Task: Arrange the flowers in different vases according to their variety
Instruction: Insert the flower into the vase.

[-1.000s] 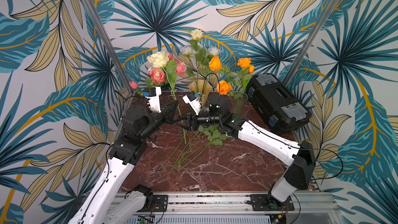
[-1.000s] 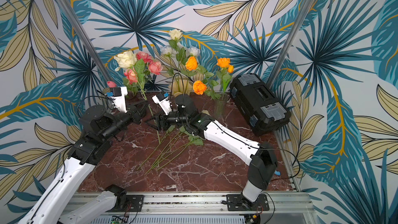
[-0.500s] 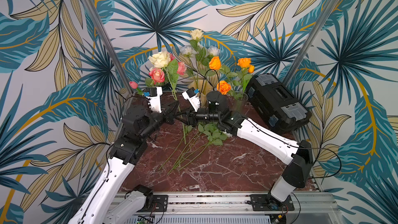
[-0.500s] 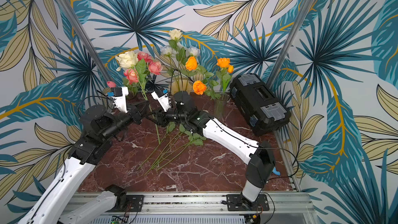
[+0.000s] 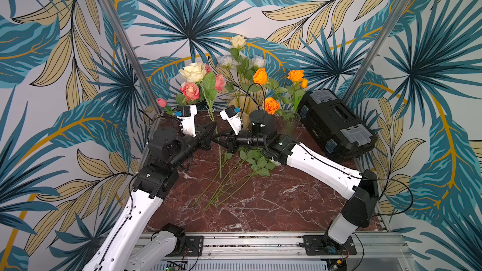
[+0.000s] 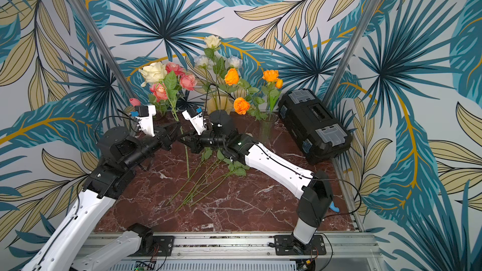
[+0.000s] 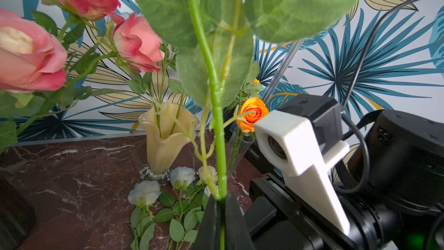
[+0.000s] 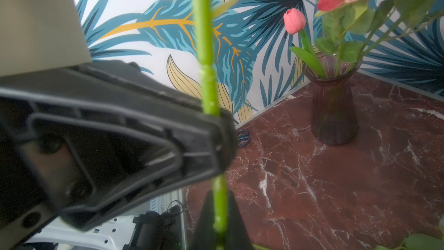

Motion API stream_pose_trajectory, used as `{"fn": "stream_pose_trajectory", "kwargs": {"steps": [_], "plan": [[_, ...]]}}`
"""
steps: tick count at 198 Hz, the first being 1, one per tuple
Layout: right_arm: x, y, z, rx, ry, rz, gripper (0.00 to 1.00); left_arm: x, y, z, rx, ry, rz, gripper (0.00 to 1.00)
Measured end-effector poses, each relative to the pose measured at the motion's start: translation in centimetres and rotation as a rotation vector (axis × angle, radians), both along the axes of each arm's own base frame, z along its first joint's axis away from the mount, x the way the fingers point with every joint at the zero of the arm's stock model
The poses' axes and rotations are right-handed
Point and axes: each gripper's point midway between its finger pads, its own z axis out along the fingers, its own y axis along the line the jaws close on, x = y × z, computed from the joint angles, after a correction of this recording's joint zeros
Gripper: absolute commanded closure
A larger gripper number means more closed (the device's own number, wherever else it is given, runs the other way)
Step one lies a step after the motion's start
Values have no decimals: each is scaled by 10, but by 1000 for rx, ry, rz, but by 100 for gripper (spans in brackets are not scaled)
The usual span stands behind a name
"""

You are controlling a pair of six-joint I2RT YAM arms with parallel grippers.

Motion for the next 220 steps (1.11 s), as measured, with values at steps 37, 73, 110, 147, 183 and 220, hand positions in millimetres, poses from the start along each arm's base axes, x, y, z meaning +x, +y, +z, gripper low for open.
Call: {"fn": "stream_pose_trajectory", "kwargs": {"steps": [37,73,110,147,183,220], "plan": [[2,-1,0,-3,-5,-14,100,0,0,0,2,-1,3,52],[35,-19,-1,-17,-23,-137,100,-4,4,5,6,-23,17,7],[88,-58,10,-42,-88,-312,100,-10,11,8,5,-39,41,0],[138,-81,63,-20,-247,-463,100,-10,15,-23,48,33,63,0],[179,-81,105,-8,-397,-580,100,-4,16,-80,108,175,78,0],[221,-83,103,-74,-493,-715,100,-1,18,-131,152,305,91,0]]}}
